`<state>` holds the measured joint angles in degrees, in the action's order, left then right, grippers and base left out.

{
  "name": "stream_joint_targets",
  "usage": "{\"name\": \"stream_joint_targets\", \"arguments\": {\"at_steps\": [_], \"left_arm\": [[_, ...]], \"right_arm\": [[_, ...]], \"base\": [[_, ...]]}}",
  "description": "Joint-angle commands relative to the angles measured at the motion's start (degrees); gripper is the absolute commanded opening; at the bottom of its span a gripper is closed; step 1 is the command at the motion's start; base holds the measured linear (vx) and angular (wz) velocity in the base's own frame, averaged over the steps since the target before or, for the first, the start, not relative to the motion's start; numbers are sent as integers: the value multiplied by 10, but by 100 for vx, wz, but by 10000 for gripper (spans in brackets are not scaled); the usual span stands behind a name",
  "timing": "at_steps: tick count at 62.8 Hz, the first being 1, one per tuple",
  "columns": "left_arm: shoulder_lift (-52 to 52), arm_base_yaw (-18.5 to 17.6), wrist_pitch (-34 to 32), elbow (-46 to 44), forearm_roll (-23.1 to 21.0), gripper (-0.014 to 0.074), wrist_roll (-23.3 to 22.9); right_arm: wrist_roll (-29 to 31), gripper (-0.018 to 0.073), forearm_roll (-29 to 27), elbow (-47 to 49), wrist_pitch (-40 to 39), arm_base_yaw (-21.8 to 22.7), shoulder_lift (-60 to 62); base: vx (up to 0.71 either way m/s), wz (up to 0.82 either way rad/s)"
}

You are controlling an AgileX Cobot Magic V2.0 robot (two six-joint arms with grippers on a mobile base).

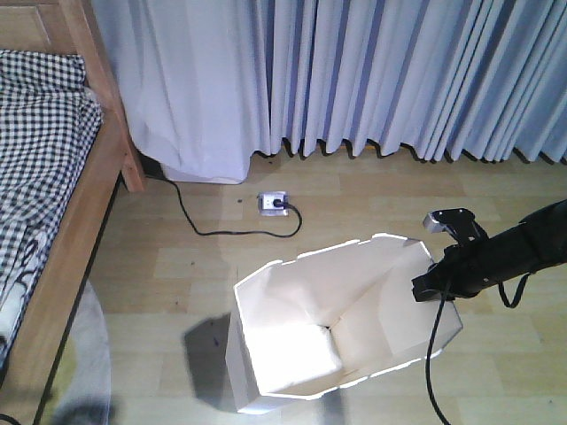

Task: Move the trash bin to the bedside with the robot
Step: 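Carry the bin with the right gripper as the base drives beside the bed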

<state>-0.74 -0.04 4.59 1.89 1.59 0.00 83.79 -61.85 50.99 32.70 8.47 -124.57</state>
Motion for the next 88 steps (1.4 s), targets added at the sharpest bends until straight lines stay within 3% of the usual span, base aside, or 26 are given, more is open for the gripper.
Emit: {"name": "stream_joint_targets", "arguments": {"at_steps": [1, 88], "left_arm": [[-8, -4, -43, 7, -5, -6, -8], [-8, -4, -43, 7, -5, -6, -8]], "right_arm": [[-6, -5, -47, 8, 103, 2, 41], [-6, -5, -47, 8, 102, 2, 41]], "base": [[27, -2], [22, 0]]}}
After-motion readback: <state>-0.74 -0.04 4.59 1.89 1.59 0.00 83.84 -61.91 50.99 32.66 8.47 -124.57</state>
